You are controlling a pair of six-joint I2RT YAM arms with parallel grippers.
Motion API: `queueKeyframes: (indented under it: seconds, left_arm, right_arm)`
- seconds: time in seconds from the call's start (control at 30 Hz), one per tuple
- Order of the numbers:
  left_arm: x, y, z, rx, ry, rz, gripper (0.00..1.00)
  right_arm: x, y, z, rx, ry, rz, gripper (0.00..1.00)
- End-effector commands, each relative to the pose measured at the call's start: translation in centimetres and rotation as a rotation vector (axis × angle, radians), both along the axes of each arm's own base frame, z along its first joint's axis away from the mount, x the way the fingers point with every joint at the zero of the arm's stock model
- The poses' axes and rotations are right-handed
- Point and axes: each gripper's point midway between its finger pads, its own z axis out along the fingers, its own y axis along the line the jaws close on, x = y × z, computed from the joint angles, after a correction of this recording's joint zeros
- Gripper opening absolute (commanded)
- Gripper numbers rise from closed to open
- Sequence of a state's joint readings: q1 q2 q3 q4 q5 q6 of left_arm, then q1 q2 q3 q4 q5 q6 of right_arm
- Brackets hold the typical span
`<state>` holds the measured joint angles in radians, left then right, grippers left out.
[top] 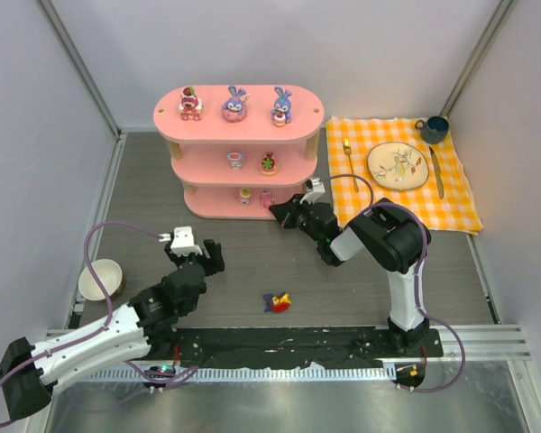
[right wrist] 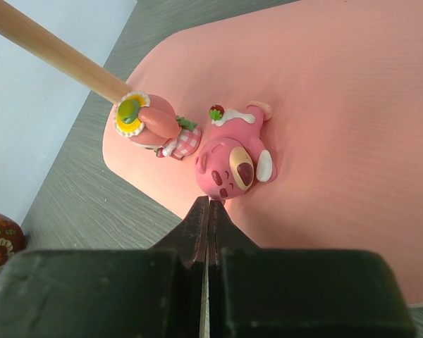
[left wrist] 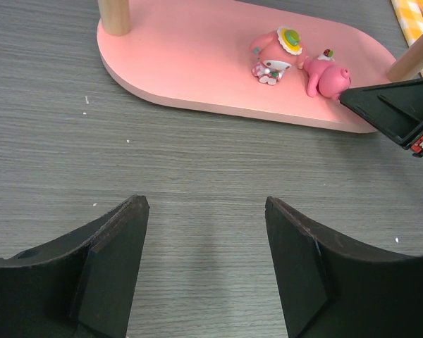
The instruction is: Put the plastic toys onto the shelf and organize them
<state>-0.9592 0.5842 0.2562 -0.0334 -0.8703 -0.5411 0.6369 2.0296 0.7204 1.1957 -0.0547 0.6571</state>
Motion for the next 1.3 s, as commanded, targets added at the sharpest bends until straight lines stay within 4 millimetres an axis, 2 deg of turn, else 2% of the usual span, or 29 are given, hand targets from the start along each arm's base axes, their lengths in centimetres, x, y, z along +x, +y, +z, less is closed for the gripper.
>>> queueKeyframes:
  seconds: [0.0,0.17,0.3,0.33,0.57,0.7,0.97,1.03,1.13,1.27]
  left_arm:
    - [0.4,0.0,1.0,-0.039,-0.034,0.014,0.71]
    - [0.4,0.0,1.0,-0.04,-0.035,0.016,0.71]
    - [0.4,0.0,1.1,-0.042,-0.035,0.016,0.71]
    - [0.4,0.0,1.1,-0.042,-0.035,0.016,0.71]
    - [0.3,0.1,1.3,-0.048,-0.04,0.017,0.71]
    - [0.3,0.2,1.5,-0.053,-0.046,0.02,0.71]
    - [0.2,0.5,1.8,-0.051,-0.047,0.022,0.73]
    - [0.1,0.6,1.8,-0.048,-0.046,0.022,0.73]
    - [0.0,0.7,2.0,-0.048,-0.047,0.023,0.74]
    - [-0.1,1.0,2.2,-0.042,-0.052,0.022,0.74]
  right_arm:
    - [-0.6,2.4,1.9,0.007,-0.078,0.114,0.01]
    - [-0.9,2.4,1.8,0.003,-0.078,0.126,0.01]
    - [-1.1,1.6,2.7,0.002,-0.1,0.099,0.01]
    - [-1.2,1.4,3.6,0.006,-0.118,0.092,0.01]
    - [-2.3,-0.4,6.3,0.006,-0.169,0.051,0.01]
    - [-2.5,-1.4,7.3,0.004,-0.184,0.017,0.01]
    - [-2.3,-4.0,6.5,-0.024,-0.174,-0.103,0.05]
    - [-2.2,-4.4,6.0,-0.03,-0.169,-0.127,0.11]
    - [-2.0,-4.6,5.3,-0.044,-0.169,-0.138,0.27]
    - [-1.6,-4.9,5.6,-0.026,-0.22,-0.171,0.46]
